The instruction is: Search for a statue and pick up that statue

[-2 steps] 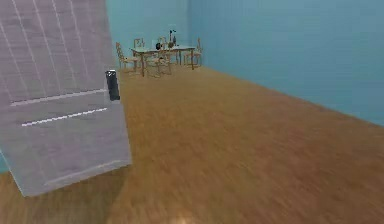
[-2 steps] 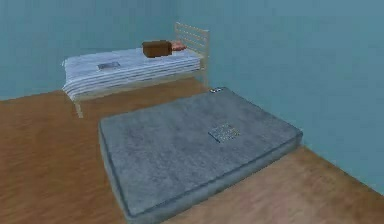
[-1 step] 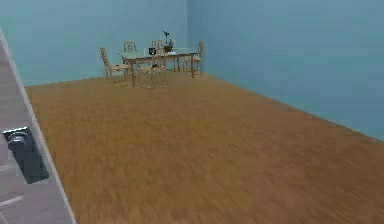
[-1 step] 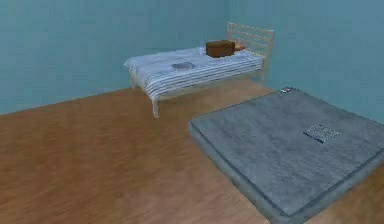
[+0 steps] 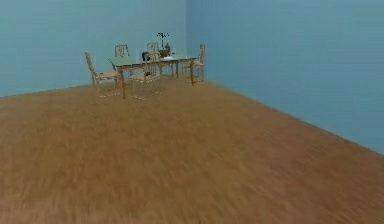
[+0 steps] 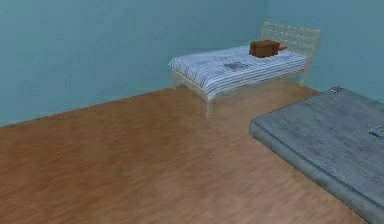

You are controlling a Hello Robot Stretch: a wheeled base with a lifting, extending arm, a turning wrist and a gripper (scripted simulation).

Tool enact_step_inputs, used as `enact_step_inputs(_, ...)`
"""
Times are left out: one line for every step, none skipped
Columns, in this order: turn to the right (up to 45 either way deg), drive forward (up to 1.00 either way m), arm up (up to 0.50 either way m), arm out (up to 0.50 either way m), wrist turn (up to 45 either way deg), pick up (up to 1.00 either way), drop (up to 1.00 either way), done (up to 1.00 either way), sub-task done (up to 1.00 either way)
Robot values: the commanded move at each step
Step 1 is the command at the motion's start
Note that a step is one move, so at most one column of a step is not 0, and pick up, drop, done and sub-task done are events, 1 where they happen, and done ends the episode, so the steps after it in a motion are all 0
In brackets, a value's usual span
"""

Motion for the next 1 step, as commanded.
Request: enact_step_inputs(-6.0, 0.0, 0.0, 0.0, 0.0, 0.0, 0.0, 0.0, 0.0)
